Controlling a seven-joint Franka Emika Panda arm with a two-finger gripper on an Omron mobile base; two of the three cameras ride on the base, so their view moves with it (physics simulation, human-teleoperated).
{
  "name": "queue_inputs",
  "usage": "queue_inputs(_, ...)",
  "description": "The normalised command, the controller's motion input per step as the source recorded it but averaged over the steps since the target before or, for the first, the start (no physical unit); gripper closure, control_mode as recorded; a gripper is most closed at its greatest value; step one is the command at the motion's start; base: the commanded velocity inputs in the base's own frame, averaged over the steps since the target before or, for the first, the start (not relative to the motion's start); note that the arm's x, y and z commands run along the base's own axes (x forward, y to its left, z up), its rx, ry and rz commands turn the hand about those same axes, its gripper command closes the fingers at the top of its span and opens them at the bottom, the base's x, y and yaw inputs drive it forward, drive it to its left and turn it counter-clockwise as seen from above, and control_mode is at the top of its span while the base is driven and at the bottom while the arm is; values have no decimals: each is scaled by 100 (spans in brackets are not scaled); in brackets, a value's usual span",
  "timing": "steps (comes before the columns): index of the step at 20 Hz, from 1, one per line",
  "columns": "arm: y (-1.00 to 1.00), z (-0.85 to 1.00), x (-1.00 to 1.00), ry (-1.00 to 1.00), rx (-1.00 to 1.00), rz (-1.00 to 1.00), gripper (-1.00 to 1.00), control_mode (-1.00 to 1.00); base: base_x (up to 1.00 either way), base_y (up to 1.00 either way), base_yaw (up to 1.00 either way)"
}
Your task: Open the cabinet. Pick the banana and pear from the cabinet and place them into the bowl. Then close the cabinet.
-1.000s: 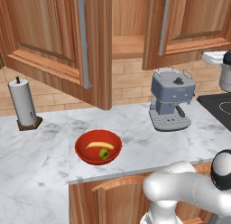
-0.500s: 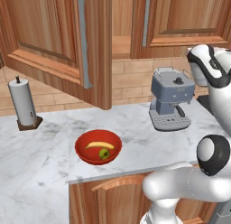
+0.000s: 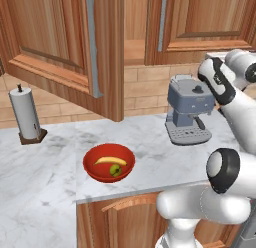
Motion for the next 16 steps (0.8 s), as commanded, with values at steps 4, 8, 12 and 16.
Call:
queue_inputs(4, -19, 0, -56, 23, 0, -2, -100, -100, 0, 0, 0)
queue_inputs(8, -29, 1, -100, 28, 0, 0, -100, -100, 0, 0, 0)
queue_inputs(12, -14, 2, -100, 27, 0, 0, -100, -100, 0, 0, 0)
queue_inputs(16, 0, 0, -96, 2, 0, 3, -100, -100, 0, 0, 0)
